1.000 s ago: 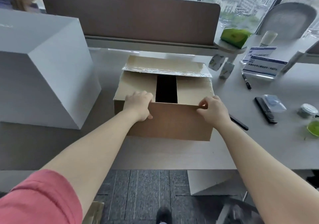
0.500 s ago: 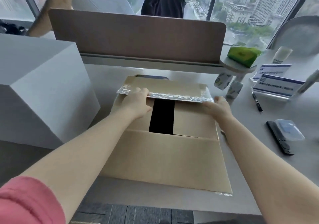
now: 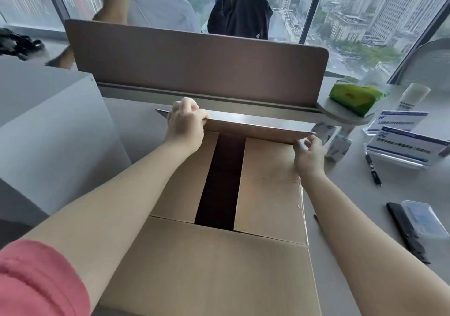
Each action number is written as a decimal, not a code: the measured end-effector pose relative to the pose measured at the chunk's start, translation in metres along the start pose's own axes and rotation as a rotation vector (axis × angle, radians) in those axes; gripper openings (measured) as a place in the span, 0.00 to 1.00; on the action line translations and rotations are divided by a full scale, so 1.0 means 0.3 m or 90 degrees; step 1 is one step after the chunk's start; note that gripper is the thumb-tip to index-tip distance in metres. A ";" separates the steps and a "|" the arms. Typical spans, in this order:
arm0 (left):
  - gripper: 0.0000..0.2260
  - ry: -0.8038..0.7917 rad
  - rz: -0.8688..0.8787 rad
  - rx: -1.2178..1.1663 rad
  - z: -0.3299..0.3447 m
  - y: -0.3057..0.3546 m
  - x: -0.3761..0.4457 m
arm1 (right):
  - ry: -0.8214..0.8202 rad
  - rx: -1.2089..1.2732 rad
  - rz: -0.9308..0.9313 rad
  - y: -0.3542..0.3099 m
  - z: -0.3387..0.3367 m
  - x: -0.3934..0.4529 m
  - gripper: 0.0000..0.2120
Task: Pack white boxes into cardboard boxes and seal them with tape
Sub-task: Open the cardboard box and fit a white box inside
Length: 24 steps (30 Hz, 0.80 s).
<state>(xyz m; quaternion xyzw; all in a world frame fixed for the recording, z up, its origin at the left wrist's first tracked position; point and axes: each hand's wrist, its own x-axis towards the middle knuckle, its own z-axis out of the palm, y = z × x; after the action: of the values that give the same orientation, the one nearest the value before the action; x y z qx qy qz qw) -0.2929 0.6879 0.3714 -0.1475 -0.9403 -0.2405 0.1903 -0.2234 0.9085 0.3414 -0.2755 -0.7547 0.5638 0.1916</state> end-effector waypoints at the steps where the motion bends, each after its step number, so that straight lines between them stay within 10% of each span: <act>1: 0.12 0.027 -0.007 -0.030 -0.002 0.002 0.020 | -0.014 -0.008 0.008 -0.005 0.014 0.020 0.06; 7: 0.13 0.125 0.161 -0.056 0.058 -0.048 0.083 | 0.033 -0.009 0.065 -0.039 0.058 0.131 0.09; 16: 0.34 -0.415 0.034 0.090 0.202 -0.064 0.177 | -0.049 -0.420 -0.070 -0.012 0.150 0.122 0.30; 24: 0.21 -0.457 0.060 0.163 0.286 -0.082 0.196 | -0.146 -0.721 -0.082 0.031 0.179 0.123 0.22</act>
<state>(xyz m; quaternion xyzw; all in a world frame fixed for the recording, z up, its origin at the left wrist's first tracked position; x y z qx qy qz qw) -0.3785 0.7219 0.3170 -0.2405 -0.9617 -0.0449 -0.1236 -0.2825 0.8937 0.3159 -0.2260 -0.9697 0.0855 -0.0350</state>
